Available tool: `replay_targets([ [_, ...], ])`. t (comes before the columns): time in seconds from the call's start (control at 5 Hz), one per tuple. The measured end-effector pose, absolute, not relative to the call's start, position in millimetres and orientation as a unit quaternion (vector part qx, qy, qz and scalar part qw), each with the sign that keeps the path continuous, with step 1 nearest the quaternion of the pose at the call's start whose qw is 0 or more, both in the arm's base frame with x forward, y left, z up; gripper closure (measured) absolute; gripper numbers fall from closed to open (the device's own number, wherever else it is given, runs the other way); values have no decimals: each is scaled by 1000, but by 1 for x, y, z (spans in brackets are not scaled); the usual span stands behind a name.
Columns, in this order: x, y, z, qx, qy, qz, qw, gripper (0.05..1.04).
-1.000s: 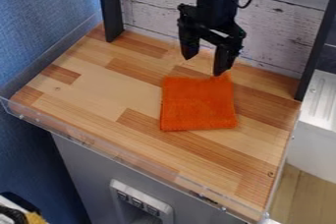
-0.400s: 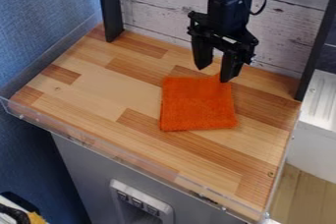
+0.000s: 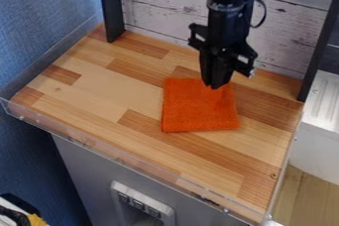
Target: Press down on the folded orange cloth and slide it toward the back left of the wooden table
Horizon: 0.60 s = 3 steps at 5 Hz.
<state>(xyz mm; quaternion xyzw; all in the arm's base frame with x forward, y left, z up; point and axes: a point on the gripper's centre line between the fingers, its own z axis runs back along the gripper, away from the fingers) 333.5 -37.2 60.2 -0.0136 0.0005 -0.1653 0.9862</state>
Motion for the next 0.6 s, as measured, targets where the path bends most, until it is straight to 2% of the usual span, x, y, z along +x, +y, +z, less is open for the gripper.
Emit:
replay_targets([
  [0.2, 329, -37, 54, -15, 7, -169, 986, 1017],
  [0.6, 327, -30, 37, -3, 17, -168, 986, 1024],
])
